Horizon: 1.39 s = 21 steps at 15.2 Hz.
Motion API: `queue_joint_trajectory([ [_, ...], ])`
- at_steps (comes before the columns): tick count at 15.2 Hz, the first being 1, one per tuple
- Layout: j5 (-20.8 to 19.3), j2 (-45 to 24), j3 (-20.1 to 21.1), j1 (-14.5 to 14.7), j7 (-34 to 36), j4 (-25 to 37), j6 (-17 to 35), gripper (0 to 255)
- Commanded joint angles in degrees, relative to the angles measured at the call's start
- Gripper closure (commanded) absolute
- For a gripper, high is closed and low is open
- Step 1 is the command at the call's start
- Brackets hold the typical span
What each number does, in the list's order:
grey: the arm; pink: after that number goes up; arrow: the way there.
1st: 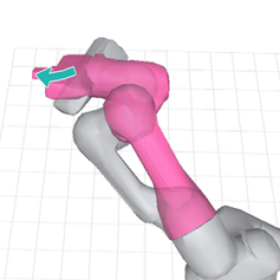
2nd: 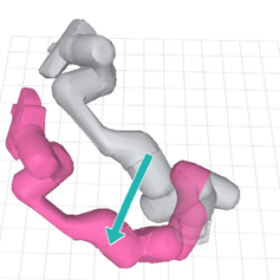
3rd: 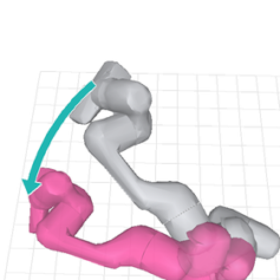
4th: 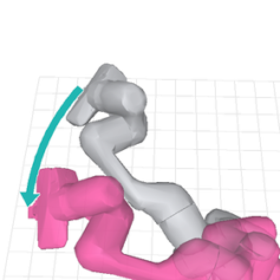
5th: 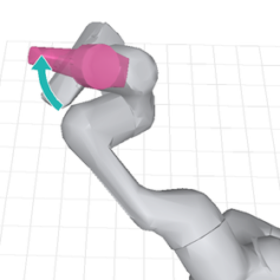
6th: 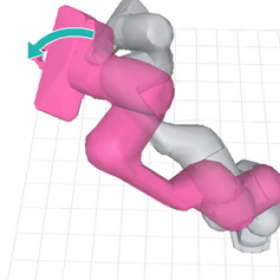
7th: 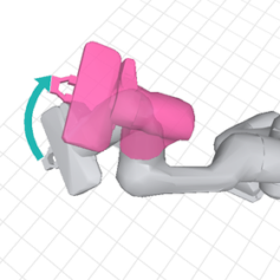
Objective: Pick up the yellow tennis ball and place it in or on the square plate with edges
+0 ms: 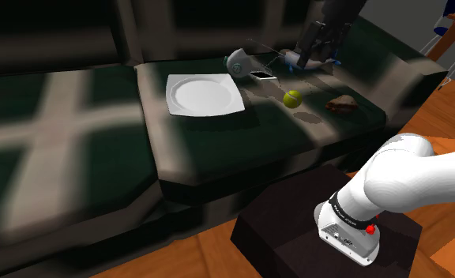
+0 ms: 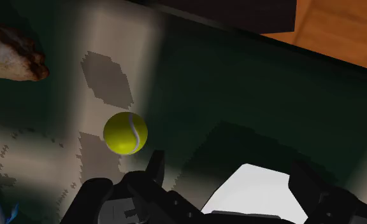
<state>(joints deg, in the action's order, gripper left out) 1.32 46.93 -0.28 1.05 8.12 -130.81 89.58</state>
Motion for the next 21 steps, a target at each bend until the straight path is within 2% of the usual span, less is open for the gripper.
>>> queue_joint_trajectory([
  [1,0.0,0.0,0.0,0.0,0.0,0.0,0.0,0],
  [10,-2.6,1.0,-11.9,-1.8,-12.1,-13.7,16.5,0],
  [18,-2.8,-6.4,-24.2,-1.5,-24.3,-19.5,32.0,0],
  [21,-2.6,-7.6,-24.5,-1.1,-24.5,-21.1,34.8,0],
])
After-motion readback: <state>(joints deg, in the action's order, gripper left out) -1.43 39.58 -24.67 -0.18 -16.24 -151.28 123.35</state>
